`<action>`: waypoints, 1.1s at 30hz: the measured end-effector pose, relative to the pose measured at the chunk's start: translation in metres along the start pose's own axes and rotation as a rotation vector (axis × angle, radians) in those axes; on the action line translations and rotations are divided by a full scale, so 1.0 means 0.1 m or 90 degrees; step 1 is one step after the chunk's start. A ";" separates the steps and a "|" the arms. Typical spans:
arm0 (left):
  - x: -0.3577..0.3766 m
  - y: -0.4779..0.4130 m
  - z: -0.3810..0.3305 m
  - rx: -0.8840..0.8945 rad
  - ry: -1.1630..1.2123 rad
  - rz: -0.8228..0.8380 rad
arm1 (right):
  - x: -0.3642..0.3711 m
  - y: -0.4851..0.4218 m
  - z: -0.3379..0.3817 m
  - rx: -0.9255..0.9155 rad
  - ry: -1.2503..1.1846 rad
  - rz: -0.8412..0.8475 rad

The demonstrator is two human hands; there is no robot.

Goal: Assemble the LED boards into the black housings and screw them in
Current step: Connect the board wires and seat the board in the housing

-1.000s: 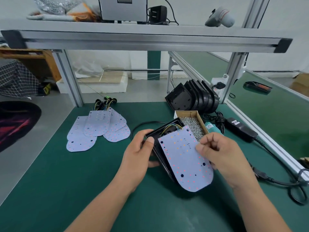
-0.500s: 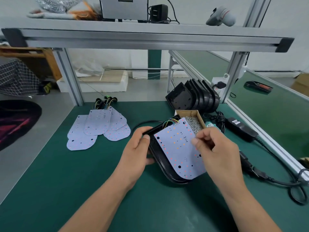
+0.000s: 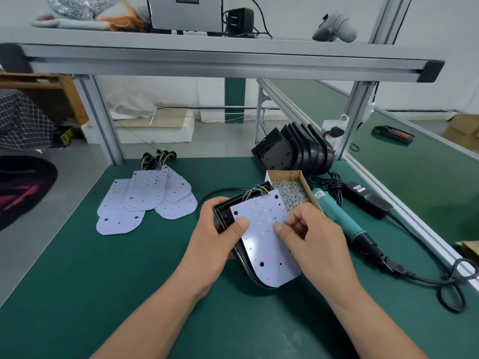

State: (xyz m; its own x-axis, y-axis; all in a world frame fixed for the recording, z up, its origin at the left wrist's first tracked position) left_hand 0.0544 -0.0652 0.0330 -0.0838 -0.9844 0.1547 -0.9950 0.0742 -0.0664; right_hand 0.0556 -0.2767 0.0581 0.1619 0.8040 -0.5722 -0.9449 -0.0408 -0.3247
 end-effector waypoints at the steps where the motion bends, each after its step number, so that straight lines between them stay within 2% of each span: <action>1: -0.01 -0.01 0.01 0.000 -0.002 -0.003 | 0.00 -0.01 -0.01 0.011 -0.018 0.004; 5: -0.04 -0.02 -0.01 0.008 -0.018 -0.019 | -0.06 -0.07 -0.07 0.029 -0.015 -0.003; 7: -0.04 -0.02 0.00 0.009 -0.020 -0.008 | -0.03 -0.10 -0.09 0.044 -0.045 0.049; 10: -0.01 -0.02 0.03 -0.007 -0.021 0.018 | 0.04 -0.12 0.01 0.000 -0.058 0.125; 13: -0.02 -0.02 0.03 0.005 -0.021 -0.002 | 0.13 -0.12 0.09 -0.035 -0.068 0.151; 15: -0.03 -0.03 0.02 0.016 -0.012 -0.019 | 0.14 -0.13 0.05 -0.012 -0.131 0.145; 18: -0.05 -0.05 0.00 0.010 0.029 -0.004 | 0.00 -0.27 0.00 0.064 -0.323 0.069; 19: -0.06 -0.05 -0.01 0.003 0.046 0.003 | -0.02 -0.33 0.01 0.064 -0.357 0.074; 22: -0.04 -0.04 -0.02 -0.012 0.062 0.043 | 0.08 -0.45 0.18 -0.017 -0.306 0.248; 24: -0.01 -0.01 -0.03 -0.012 0.046 0.077 | 0.21 -0.43 0.27 -0.019 -0.288 0.361; 28: -0.01 0.01 -0.03 -0.029 0.036 0.104 | 0.32 -0.39 0.17 -0.004 -0.164 0.387; 31: -0.02 0.00 -0.04 -0.022 0.033 0.111 | 0.44 -0.32 0.16 0.010 -0.213 0.454; 33: 0.00 0.01 -0.04 -0.015 0.037 0.125 | 0.46 -0.31 0.17 0.008 -0.239 0.444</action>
State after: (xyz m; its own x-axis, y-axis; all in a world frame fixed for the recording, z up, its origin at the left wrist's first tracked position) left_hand 0.0534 -0.0645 0.0372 -0.2780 -0.9401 0.1975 -0.9603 0.2676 -0.0783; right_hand 0.0875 -0.2287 0.0549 -0.5738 0.7413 -0.3482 -0.7962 -0.6045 0.0250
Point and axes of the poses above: each hand's wrist, its own y-axis away from the middle knuckle, its own x-axis out of the palm, z = x × y, the point moved 5 cm from there along -y, towards the middle knuckle, and after that the axes turned 6 degrees about z, right-handed, at the moved point
